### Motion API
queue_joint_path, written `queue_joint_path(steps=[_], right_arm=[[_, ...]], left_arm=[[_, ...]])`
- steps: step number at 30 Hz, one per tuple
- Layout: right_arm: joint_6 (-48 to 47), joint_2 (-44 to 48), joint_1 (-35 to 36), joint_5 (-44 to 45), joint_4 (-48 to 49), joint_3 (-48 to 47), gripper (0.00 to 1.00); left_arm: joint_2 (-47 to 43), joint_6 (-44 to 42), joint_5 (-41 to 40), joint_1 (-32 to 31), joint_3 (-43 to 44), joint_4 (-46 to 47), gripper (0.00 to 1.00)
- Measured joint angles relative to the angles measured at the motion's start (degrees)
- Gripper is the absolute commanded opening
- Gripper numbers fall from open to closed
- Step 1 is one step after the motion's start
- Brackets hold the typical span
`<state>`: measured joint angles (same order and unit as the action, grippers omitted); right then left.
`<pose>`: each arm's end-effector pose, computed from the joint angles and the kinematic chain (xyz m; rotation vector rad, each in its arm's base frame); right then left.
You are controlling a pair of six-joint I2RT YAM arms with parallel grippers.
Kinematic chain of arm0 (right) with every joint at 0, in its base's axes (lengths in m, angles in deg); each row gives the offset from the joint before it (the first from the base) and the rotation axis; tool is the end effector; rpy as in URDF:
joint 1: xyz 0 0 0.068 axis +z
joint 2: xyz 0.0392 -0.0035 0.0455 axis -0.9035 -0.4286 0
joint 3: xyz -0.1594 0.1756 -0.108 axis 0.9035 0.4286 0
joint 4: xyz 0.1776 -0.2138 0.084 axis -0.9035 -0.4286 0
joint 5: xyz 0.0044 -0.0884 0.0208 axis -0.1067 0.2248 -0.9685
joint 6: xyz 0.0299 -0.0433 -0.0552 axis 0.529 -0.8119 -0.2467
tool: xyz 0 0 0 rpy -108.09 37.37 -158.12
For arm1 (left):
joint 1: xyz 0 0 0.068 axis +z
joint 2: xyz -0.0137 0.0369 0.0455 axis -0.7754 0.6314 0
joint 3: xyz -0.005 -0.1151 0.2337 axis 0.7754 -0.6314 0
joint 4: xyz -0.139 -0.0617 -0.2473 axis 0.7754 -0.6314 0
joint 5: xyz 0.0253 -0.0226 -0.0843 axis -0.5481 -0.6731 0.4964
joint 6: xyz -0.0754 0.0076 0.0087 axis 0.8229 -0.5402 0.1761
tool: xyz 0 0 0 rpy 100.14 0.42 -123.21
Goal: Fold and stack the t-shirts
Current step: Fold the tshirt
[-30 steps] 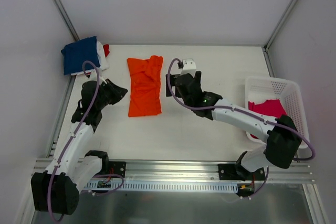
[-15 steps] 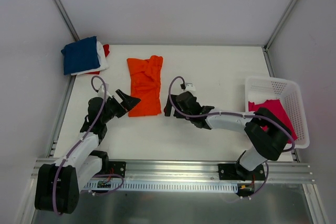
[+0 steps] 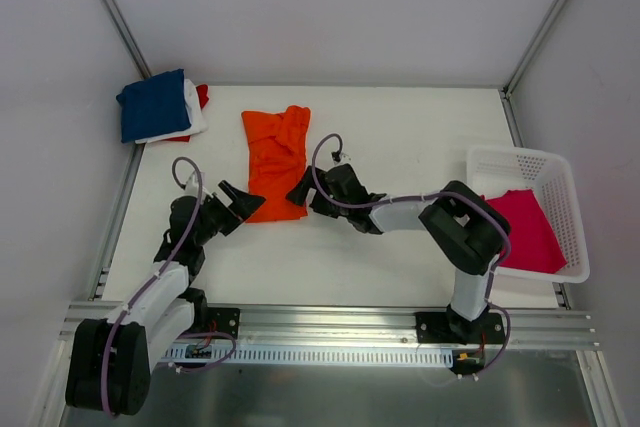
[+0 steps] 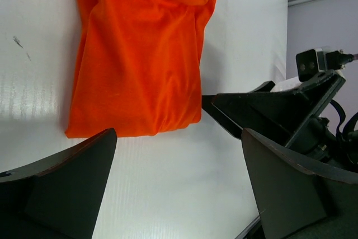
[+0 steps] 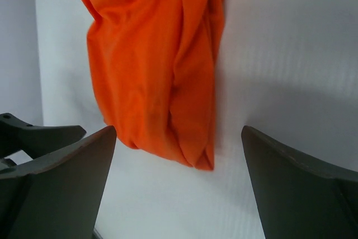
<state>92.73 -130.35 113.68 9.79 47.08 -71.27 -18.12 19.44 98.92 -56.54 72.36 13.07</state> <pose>0.2765 0.3150 0.1069 -0.1512 2.1556 0.9049 0.2335 -0.0461 0.1358 -0.4890 1.8973 -0.9944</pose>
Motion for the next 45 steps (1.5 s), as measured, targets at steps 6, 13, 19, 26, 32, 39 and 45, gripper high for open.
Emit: queue_joint_path(steps=[6, 13, 19, 26, 32, 39, 45], right_arm=[[3.19, -4.39, -0.48, -3.28, 2.86, -3.98, 0.99], [4.50, -4.57, -0.44, -4.11, 2.99, -4.04, 0.93], [5.20, -4.55, -0.42, -3.63, 3.41, -2.71, 0.75], [5.42, -4.52, -0.31, -3.45, 3.85, -2.29, 0.76], [5.40, -4.22, -0.22, -3.43, 4.24, -1.75, 0.76], [5.40, -3.34, -0.33, -3.43, 4.28, -0.59, 0.76], [5.42, -3.04, -0.55, -3.37, 4.31, -0.20, 0.74]], left_arm=[[-3.28, -0.31, -2.27, -0.02, 0.07, -2.80, 0.94], [-5.68, -0.31, -4.55, -0.02, 0.07, -7.23, 0.80], [-7.06, -0.39, -9.14, -0.39, 0.07, -13.05, 0.76], [-2.64, -1.57, -16.96, -2.99, 2.58, -19.71, 0.74], [6.62, -0.79, -21.42, -7.96, 5.70, -17.16, 0.74], [13.64, 1.25, -21.09, -9.05, 5.70, -7.08, 0.65], [14.43, 2.05, -21.18, -10.51, 5.62, -6.58, 0.45]])
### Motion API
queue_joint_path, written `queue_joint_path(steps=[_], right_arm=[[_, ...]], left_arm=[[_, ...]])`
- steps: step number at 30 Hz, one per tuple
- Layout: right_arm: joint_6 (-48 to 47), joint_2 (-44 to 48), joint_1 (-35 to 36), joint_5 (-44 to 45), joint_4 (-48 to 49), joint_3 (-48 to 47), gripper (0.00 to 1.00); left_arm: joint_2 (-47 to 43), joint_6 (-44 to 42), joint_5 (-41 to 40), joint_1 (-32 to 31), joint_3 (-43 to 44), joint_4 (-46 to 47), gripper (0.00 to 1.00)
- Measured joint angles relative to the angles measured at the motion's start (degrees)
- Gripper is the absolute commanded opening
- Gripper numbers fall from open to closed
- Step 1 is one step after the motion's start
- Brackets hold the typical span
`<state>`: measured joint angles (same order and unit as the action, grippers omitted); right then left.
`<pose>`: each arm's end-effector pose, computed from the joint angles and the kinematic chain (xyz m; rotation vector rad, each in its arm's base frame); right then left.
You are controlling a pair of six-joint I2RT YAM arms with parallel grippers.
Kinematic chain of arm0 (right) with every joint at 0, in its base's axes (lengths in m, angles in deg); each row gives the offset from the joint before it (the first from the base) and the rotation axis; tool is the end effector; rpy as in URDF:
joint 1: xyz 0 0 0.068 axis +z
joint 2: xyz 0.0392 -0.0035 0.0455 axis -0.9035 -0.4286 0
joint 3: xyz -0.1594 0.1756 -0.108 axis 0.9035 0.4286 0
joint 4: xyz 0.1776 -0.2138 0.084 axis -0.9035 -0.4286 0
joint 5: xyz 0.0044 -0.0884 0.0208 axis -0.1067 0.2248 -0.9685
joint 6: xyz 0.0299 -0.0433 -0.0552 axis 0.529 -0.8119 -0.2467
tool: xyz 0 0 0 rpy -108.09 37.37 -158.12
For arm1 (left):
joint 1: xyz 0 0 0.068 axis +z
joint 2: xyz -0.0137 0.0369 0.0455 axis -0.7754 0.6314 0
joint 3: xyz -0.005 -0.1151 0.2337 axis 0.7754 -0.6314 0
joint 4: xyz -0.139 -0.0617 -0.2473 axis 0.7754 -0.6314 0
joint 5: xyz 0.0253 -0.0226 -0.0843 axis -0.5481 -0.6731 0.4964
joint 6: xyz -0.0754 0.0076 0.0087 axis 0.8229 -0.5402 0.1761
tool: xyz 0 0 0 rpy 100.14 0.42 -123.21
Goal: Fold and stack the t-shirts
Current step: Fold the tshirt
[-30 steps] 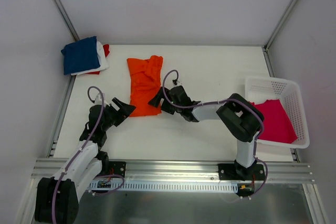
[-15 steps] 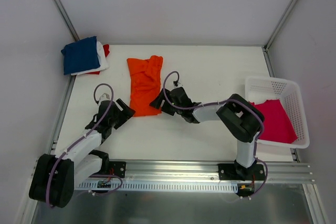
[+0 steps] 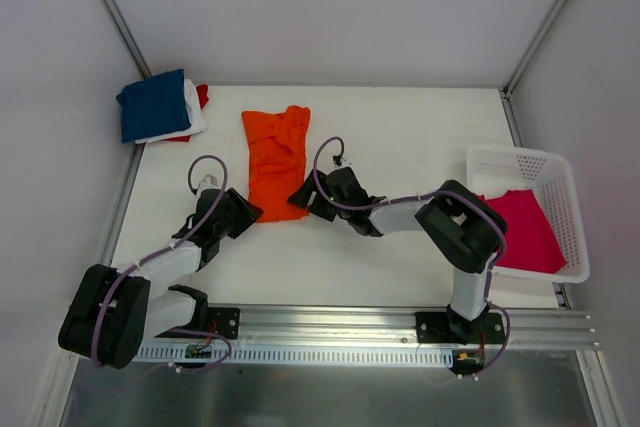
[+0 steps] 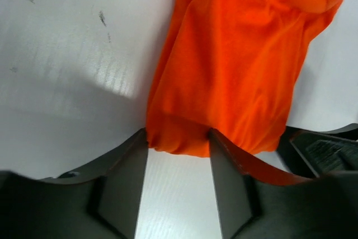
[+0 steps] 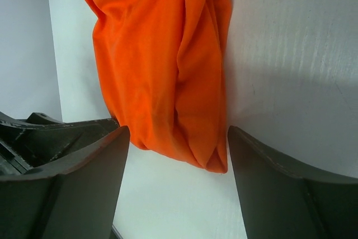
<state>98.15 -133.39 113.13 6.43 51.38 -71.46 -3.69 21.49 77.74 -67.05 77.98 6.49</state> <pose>0.2798 0.3184 0.0960 -0.0787 2.1693 1.0219 0.2458 -0.0708 0.0981 -0.6862 2.0927 -0.6829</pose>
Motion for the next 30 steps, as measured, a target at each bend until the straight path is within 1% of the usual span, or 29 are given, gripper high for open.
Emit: queue_joint_path(steps=[1, 2, 3, 4, 6, 7, 8, 9, 14, 16, 17, 18, 26, 30], right_arm=[[-0.02, 0.00, 0.00, 0.22, 0.00, 0.00, 0.71], [-0.04, 0.00, 0.00, 0.42, -0.07, 0.00, 0.64], [-0.15, 0.00, -0.02, 0.57, -0.15, 0.11, 0.60], [-0.17, 0.00, -0.02, 0.81, -0.33, 0.20, 0.46], [-0.22, -0.02, -0.04, 0.94, -0.90, 0.35, 0.30], [-0.13, -0.04, -0.04, 1.05, -1.09, 0.35, 0.19], [-0.07, -0.07, -0.07, 1.14, -1.14, 0.35, 0.05], [-0.07, -0.07, -0.07, 1.22, -1.16, 0.35, 0.01], [0.59, -0.15, -0.07, 1.29, -1.27, 0.35, 0.01], [0.59, -0.15, -0.07, 1.27, -1.27, 0.35, 0.00], [0.59, -0.15, -0.07, 1.27, -1.27, 0.35, 0.01], [0.61, -0.17, -0.07, 1.27, -1.27, 0.35, 0.01], [0.63, -0.33, 0.04, 1.25, -1.20, 0.61, 0.00], [0.63, 0.24, 0.81, 1.60, -1.40, 2.67, 0.00]], left_arm=[[-0.07, -0.04, 0.00, -0.11, -0.07, -0.28, 0.41], [-0.15, 0.00, -0.09, -0.33, -0.15, -0.63, 0.35], [-0.26, -0.04, -0.11, -0.39, -0.22, -1.01, 0.32], [-0.39, 0.02, -0.11, -0.39, -0.26, -1.31, 0.30], [-0.63, -0.02, -0.24, -0.70, -0.33, -1.46, 0.25], [-0.70, -0.02, -0.24, -0.74, -0.33, -1.49, 0.24], [-0.79, -0.02, -0.24, -0.76, -0.33, -1.49, 0.23], [-0.79, -0.07, -0.31, -0.94, -0.33, -1.53, 0.23], [-0.83, -0.07, -0.57, -1.14, -0.33, -1.77, 0.22], [-1.05, -0.04, -0.66, -1.25, -0.33, -1.99, 0.18], [-1.27, -0.04, -0.81, -1.40, -0.33, -2.10, 0.12], [-1.55, 0.04, -0.96, -1.49, -0.33, -2.23, 0.00], [-4.33, -0.07, -1.01, -1.90, -0.31, -4.90, 0.00], [-9.03, 0.24, -0.83, -3.32, -0.31, -8.33, 0.00]])
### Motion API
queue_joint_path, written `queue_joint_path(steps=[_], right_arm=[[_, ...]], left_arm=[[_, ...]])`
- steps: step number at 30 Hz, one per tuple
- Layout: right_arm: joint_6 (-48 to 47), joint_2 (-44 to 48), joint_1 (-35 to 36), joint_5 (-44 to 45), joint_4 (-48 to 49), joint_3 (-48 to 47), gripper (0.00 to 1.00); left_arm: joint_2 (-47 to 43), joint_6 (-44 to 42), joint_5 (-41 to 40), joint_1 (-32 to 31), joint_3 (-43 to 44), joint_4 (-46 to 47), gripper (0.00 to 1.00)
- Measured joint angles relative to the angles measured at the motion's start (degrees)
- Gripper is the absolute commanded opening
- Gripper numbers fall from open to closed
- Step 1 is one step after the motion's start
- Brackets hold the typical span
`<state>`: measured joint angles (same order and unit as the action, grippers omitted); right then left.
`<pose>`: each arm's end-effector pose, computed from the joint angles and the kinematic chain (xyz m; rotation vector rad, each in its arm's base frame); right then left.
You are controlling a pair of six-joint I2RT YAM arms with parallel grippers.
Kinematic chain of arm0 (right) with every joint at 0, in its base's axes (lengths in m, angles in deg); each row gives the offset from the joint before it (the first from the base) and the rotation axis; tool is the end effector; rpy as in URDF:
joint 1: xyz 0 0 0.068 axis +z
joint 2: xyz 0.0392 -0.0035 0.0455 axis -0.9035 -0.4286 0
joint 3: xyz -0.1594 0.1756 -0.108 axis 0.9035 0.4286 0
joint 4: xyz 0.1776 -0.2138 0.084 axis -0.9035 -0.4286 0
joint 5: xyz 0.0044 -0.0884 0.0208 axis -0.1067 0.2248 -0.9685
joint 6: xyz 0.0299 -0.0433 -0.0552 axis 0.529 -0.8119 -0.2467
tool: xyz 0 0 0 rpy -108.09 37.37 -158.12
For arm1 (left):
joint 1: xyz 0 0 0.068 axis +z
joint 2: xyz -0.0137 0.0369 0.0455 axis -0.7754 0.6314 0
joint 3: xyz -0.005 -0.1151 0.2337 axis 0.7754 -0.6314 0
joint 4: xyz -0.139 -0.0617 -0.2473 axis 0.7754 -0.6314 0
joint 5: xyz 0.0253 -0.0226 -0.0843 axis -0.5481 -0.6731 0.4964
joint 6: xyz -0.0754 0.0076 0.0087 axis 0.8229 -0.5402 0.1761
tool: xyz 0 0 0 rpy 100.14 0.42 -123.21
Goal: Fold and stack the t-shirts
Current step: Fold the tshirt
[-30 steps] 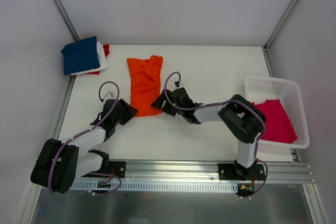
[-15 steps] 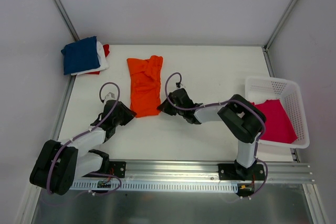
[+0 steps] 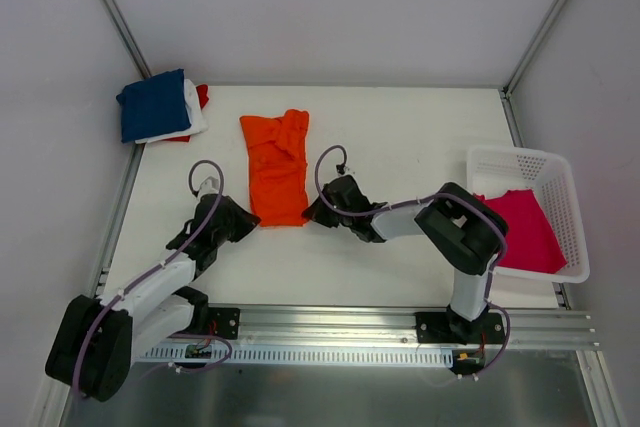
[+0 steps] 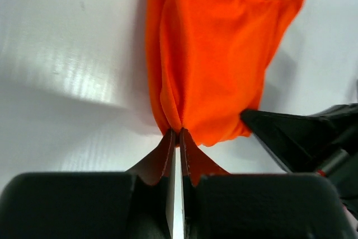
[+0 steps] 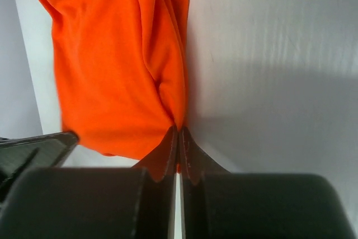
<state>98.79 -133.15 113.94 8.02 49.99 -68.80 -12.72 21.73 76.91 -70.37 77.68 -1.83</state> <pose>0.2677 0.3107 0.0798 -0.0650 2.2311 0.9666 0.2315 -0.0804 0.1154 -0.6378 2.1058 -0.7069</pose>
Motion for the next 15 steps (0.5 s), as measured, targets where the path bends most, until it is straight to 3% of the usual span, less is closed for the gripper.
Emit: queue_joint_path(steps=[8, 15], right_arm=[[-0.07, 8.83, 4.63, 3.67, -5.75, 3.74, 0.01], [-1.40, 18.32, 8.39, 7.96, -15.08, 2.23, 0.00]], left_arm=[[-13.77, 0.76, 0.87, -2.71, 0.07, -7.45, 0.00], [-17.53, 1.36, 1.36, -3.78, 1.88, -13.14, 0.00]])
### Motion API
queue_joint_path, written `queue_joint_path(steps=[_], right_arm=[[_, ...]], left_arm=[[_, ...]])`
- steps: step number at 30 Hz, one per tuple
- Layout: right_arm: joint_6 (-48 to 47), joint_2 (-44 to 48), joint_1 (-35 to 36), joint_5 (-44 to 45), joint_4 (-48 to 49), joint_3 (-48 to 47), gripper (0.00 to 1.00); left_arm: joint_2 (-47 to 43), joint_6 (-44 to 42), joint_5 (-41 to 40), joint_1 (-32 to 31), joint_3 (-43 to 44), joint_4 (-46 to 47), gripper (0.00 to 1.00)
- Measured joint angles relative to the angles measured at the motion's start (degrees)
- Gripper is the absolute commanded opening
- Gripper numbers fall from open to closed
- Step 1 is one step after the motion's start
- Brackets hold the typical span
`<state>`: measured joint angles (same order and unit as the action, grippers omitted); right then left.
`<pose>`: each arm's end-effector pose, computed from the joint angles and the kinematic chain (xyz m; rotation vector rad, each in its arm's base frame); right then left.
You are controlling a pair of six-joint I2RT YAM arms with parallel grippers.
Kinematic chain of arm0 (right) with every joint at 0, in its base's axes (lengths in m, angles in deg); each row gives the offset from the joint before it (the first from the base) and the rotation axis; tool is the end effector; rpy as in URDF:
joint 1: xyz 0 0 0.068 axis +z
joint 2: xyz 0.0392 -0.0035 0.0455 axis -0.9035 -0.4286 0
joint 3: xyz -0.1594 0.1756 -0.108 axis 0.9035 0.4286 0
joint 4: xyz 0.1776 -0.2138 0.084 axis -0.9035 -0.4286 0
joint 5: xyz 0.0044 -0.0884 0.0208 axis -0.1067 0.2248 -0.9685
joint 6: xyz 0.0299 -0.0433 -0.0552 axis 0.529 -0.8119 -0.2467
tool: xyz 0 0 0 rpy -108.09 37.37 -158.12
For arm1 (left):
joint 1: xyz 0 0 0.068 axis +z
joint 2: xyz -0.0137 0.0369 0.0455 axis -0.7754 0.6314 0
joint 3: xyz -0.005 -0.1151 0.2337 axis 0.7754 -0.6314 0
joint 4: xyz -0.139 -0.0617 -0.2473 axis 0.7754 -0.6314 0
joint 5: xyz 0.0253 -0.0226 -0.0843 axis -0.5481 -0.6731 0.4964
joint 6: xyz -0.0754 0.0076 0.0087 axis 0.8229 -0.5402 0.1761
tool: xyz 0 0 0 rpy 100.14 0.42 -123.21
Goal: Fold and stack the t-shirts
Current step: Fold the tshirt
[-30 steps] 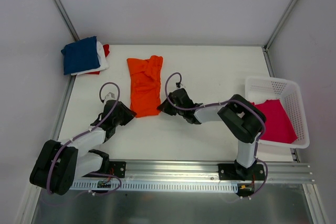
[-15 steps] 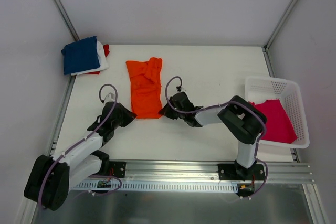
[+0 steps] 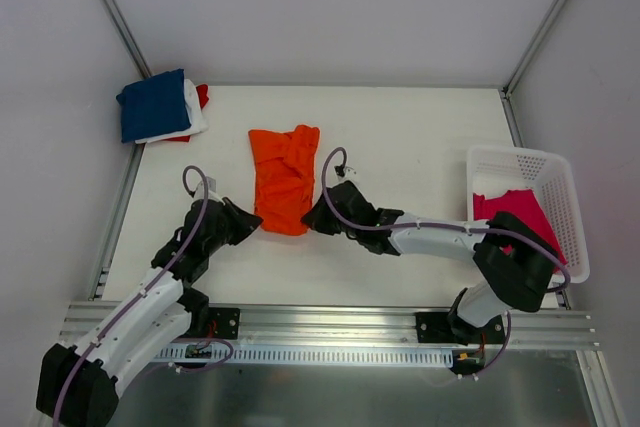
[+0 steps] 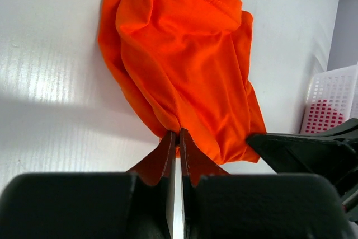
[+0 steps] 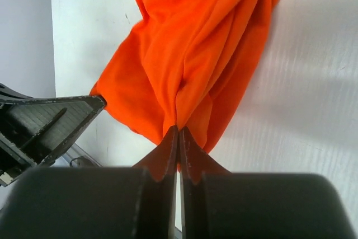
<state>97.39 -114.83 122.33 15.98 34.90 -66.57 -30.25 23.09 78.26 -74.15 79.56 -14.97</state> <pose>0.2116 0.3172 0.1555 -0.1586 2.1828 0.9231 0.2082 -0.0896 0.1666 -0.5560 2.0378 -0.8393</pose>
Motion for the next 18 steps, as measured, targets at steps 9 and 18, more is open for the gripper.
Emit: queue_joint_path(steps=[9, 18], right_arm=[[-5.11, 3.04, 0.07, 5.84, -11.76, -9.53, 0.00], [-8.79, 1.11, -2.14, 6.54, -18.25, -17.66, 0.01]], left_arm=[[0.61, -0.83, 1.36, -0.39, 9.53, -3.17, 0.00], [5.07, -3.76, 0.66, -0.39, 16.74, -3.93, 0.00]])
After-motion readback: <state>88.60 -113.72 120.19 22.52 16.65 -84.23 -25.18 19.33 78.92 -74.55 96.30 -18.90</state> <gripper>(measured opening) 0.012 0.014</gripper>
